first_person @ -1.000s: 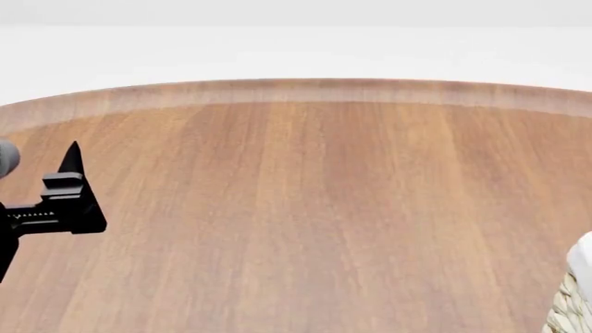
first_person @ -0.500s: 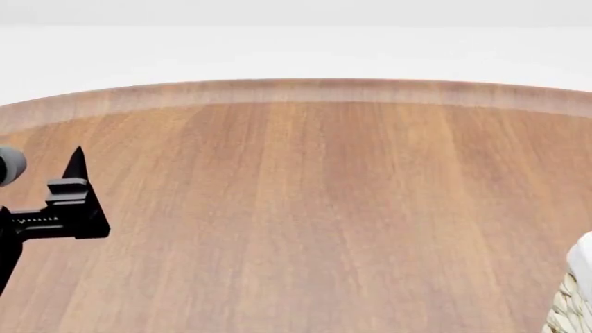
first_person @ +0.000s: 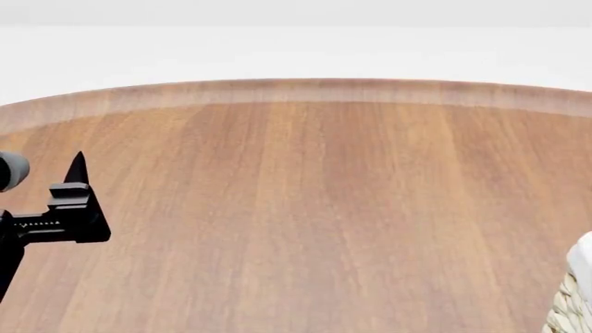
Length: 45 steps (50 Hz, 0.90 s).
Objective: Pick the milk and place it in the basket.
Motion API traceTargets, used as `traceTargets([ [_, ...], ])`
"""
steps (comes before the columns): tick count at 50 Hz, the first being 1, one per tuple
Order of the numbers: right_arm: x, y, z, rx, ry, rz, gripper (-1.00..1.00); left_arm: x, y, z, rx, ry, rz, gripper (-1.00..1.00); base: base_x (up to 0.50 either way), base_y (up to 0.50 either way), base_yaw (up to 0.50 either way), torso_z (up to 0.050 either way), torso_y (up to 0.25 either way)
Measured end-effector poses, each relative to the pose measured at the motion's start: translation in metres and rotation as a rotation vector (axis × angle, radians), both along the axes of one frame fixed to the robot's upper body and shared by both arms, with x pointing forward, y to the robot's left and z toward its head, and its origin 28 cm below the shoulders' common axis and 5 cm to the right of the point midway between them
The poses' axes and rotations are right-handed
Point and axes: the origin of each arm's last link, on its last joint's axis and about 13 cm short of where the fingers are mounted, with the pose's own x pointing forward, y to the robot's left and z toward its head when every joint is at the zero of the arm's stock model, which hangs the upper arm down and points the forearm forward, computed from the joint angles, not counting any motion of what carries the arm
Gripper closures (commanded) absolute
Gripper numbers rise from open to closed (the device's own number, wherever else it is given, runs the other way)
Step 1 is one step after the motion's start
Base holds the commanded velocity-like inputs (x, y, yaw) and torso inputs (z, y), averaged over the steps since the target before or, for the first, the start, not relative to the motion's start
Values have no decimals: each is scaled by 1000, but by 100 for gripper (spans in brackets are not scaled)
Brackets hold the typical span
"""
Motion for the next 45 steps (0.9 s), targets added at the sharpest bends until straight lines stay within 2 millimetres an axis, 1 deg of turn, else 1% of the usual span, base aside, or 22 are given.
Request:
traceTargets([
  [14,6,-6,-23,20,67,-26,100,0,0,-2,2,3,0,-100,0,0,0,1,1],
  [34,17,-10,-70,76,118,-12,100,-2,0,-4,9,4,-7,-100,0,0,0,1,1],
  [35,18,-10,-71,74,119,-11,-100,-2,0,-5,9,5,-7,-100,0,0,3,0,10],
  [37,18,-11,-71,65,102,-9,-100,-2,0,-5,10,5,-7,-100,0,0,0,0,0],
  [45,19,-13,-50,24,-41,-3,-100,-2,1,-7,11,8,-7,-100,0,0,0,0,0],
])
